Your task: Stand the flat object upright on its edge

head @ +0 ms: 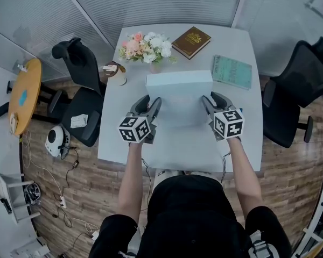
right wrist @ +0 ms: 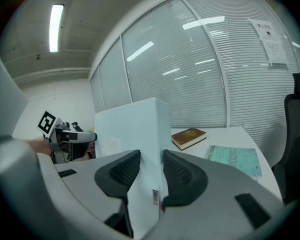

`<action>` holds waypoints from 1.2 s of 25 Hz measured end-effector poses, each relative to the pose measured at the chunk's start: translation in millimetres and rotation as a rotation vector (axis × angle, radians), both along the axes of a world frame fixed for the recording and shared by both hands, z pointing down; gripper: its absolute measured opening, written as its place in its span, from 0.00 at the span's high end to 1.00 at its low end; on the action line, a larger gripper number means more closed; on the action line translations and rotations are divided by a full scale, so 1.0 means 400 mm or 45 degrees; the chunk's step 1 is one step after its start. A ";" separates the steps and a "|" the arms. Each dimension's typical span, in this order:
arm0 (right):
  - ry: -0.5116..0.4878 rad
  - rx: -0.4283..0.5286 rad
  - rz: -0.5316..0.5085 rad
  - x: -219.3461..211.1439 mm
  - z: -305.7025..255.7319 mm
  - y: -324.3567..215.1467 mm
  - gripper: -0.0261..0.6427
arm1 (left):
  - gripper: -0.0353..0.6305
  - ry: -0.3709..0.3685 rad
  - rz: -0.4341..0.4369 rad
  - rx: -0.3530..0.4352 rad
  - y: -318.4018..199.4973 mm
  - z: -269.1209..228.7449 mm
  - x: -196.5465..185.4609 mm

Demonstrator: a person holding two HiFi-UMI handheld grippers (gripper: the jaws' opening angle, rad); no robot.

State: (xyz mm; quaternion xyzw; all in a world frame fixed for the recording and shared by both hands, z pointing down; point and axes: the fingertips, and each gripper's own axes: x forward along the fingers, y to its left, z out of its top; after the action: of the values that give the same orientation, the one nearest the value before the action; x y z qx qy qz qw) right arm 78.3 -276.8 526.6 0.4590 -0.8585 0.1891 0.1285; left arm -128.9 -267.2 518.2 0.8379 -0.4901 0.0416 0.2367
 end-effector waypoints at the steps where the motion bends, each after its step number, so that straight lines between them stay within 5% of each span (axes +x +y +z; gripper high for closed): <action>1: 0.003 0.000 -0.001 0.003 0.006 0.002 0.72 | 0.63 -0.007 0.004 -0.002 0.003 0.005 0.003; 30: -0.078 -0.011 -0.039 0.030 0.009 0.100 0.73 | 0.63 0.012 0.052 0.040 0.105 0.013 0.026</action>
State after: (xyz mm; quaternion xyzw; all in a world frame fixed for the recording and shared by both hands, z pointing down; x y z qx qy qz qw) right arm 90.2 -236.8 530.2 0.4391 -0.8682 0.2047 0.1070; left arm -118.7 -225.1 523.5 0.8516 -0.4723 0.0348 0.2248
